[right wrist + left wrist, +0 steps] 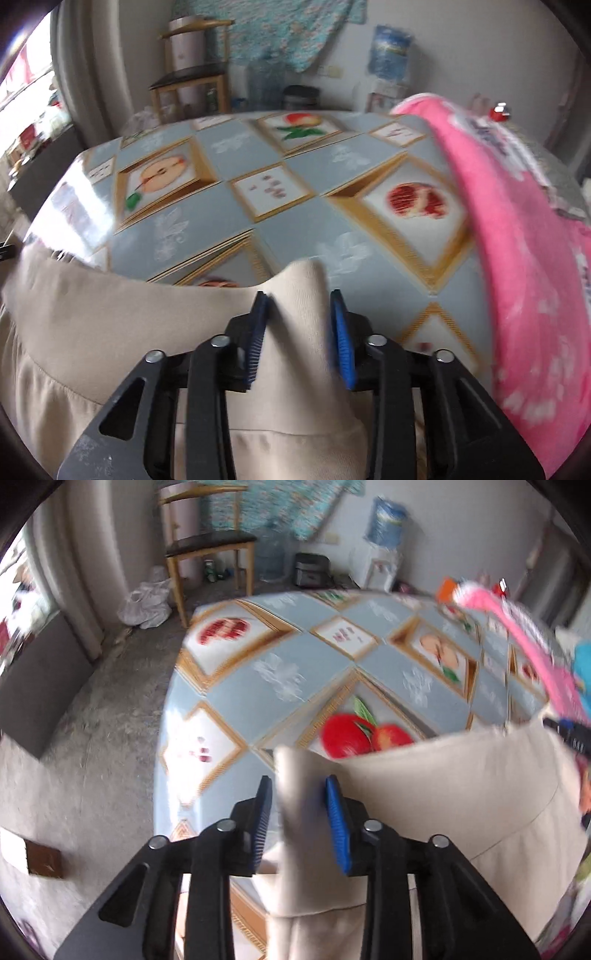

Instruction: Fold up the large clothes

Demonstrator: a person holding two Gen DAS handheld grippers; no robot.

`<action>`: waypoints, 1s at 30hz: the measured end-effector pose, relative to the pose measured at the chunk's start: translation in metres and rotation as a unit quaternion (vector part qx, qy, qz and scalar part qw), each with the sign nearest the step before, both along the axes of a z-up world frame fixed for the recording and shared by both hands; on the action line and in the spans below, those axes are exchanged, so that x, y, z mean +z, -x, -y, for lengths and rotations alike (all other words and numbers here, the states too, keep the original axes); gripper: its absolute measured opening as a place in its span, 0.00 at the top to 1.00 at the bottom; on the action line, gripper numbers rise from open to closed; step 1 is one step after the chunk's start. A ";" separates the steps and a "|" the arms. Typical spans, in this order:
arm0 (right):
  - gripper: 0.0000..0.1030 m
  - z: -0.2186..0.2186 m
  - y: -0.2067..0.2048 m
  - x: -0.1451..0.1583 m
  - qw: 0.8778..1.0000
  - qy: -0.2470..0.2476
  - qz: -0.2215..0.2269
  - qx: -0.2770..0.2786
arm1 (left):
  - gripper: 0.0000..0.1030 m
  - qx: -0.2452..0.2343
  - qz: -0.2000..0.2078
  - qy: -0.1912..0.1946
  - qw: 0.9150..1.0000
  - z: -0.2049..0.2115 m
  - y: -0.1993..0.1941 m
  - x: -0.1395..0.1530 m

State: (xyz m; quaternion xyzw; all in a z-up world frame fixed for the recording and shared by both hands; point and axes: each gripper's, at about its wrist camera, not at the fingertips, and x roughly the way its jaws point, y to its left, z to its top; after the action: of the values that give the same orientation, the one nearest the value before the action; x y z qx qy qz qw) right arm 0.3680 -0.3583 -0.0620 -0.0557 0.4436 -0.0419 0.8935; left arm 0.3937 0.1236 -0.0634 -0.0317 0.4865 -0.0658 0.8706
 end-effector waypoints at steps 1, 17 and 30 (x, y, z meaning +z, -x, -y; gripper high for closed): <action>0.68 0.005 0.006 0.010 1.000 0.004 0.009 -0.011 | 0.69 0.020 0.011 0.020 1.000 -0.013 0.006 0.012; 0.41 -0.014 0.164 -0.023 0.995 -0.092 -0.041 0.024 | 0.27 -0.049 -0.016 0.015 0.999 0.031 0.152 -0.033; 0.24 -0.056 0.047 0.021 0.996 -0.080 -0.005 0.040 | 0.16 -0.026 0.001 -0.019 0.999 0.066 0.057 0.011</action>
State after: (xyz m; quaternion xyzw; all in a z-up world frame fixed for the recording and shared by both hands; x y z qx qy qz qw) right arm 0.3210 -0.3023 -0.0407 -0.0019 0.4471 0.0294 0.8940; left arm 0.3368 0.0572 -0.0525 -0.0028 0.4878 -0.0788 0.8694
